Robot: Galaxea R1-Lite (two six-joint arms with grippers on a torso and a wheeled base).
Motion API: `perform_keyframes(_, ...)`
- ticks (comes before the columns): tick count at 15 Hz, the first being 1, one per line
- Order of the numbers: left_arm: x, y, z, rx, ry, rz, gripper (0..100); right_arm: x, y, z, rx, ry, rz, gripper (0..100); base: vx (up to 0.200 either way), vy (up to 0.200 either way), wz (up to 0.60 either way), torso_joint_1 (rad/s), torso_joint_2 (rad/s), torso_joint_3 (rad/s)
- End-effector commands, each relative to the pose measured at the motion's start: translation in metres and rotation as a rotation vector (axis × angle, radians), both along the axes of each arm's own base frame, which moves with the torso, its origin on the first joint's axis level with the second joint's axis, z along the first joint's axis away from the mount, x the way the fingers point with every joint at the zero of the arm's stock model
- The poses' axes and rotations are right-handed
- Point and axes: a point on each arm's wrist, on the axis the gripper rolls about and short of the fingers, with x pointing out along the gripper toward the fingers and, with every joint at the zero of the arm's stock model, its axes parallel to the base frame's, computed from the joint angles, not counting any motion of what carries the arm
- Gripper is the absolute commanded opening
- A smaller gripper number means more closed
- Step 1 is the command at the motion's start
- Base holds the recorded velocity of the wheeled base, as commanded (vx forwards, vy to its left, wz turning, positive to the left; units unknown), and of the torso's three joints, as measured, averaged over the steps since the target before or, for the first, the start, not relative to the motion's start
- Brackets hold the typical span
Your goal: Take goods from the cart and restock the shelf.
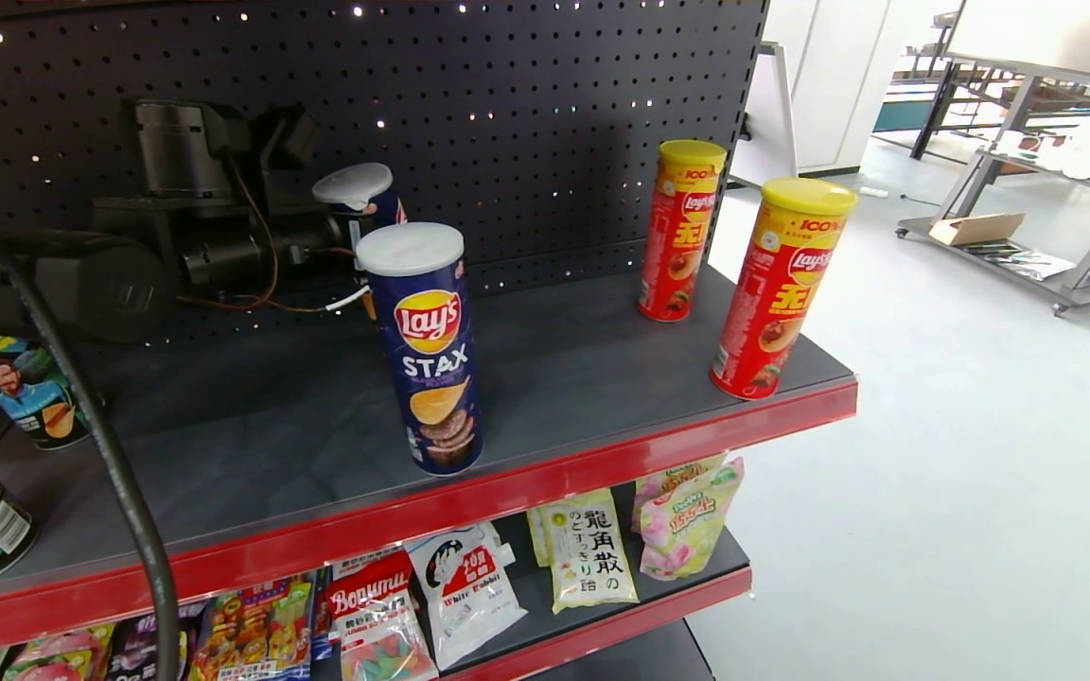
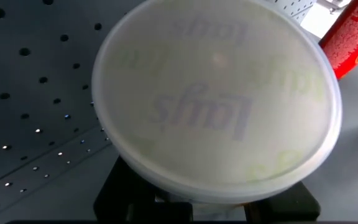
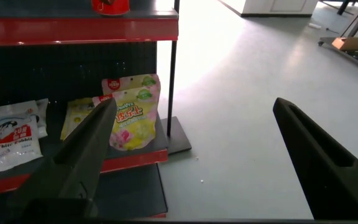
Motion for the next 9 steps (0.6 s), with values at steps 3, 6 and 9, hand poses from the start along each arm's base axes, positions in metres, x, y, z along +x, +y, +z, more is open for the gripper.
perform_keyframes(3, 0.0005, -0.0034, -0.0014, 0.0, 0.003, -0.008, 0, 0.0, 0.0, 0.0, 0.0, -0.001, 0.001, 100, 0.0, 0.0, 0.0, 0.0, 0.0, 0.0)
perform_keyframes(6, 0.0032, -0.004, -0.0044, 0.003, 0.008, -0.007, 0, 0.0, 0.0, 0.0, 0.0, -0.001, 0.001, 100, 0.0, 0.0, 0.0, 0.0, 0.0, 0.0)
perform_keyframes(9, 0.0041, -0.0046, -0.0066, 0.007, 0.013, -0.003, 0, 0.0, 0.0, 0.0, 0.0, -0.001, 0.001, 100, 0.0, 0.0, 0.0, 0.0, 0.0, 0.0)
